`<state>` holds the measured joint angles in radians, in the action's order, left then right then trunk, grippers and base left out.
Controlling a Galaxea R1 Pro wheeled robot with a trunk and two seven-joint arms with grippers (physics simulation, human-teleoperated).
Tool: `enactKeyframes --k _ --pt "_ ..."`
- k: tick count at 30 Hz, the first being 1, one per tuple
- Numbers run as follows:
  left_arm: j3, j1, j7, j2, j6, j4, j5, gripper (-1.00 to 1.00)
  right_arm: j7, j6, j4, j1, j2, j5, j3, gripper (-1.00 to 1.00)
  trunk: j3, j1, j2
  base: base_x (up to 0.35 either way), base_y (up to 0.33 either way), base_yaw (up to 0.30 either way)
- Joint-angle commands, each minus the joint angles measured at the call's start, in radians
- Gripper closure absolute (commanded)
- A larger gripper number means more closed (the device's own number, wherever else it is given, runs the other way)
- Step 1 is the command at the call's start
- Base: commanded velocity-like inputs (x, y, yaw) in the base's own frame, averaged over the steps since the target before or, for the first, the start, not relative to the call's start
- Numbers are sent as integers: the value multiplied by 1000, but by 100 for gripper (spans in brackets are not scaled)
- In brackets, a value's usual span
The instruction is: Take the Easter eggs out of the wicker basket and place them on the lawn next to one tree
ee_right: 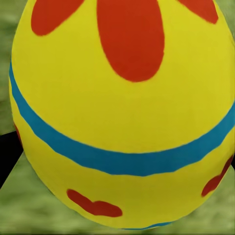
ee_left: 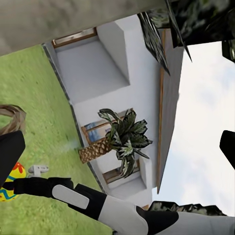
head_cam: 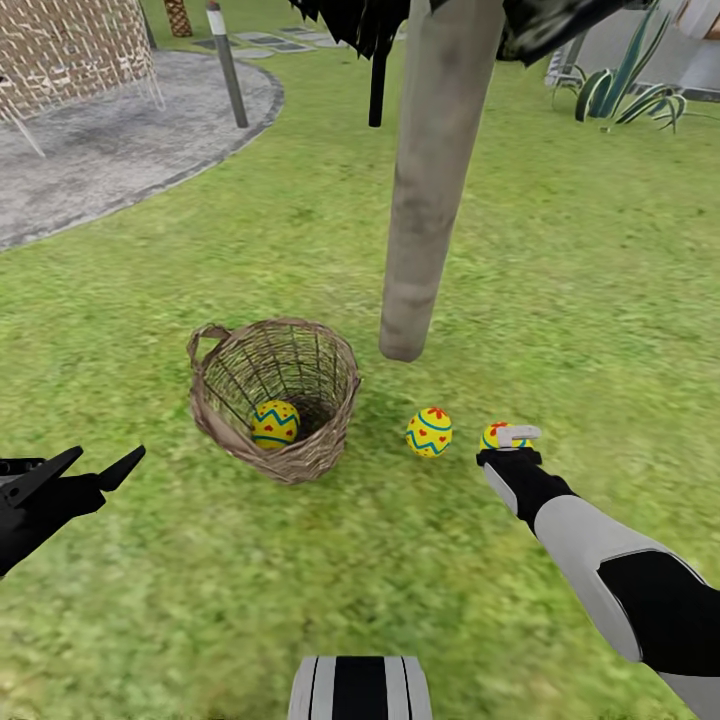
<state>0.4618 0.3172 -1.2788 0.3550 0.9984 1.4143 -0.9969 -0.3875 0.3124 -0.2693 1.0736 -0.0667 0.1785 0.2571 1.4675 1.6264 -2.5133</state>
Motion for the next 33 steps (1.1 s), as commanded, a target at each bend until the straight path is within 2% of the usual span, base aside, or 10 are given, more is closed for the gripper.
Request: enactKeyframes --k 1,8,10,11,12,13,16,18,22,33 --pt "0 0 0 0 8 0 -3 -100 -4 5 -2 0 -1 12 9 100 5 0 -1 0 0 0" --pt "1 0 4 1 8 0 -3 -100 -2 6 -2 0 -1 13 9 100 32 3 -2 0 0 0" --pt "9 0 62 2 9 1 -6 -100 -1 7 -2 0 1 14 8 100 39 4 -3 0 0 0" --pt "9 0 126 2 11 2 -9 -100 1 7 -2 0 2 15 8 100 43 5 -3 0 0 0" --pt "10 1 151 3 12 4 -12 -100 1 7 -3 0 1 15 8 100 47 5 -3 0 0 0" --pt "28 2 164 6 11 6 -13 -100 3 7 -4 0 2 16 8 100 47 5 -3 0 0 0" --pt "96 3 169 2 10 6 -14 -100 4 9 -5 3 1 19 8 100 47 5 -3 0 0 0" --pt "104 3 167 0 10 6 -17 -100 4 22 -4 15 0 20 8 100 47 5 -3 0 0 0" --pt "122 3 165 1 12 6 -19 -100 9 117 -12 20 0 16 7 100 47 5 -3 213 0 0" --pt "133 3 164 1 14 6 -19 -100 4 126 -40 20 0 15 7 100 47 5 -3 258 0 0"
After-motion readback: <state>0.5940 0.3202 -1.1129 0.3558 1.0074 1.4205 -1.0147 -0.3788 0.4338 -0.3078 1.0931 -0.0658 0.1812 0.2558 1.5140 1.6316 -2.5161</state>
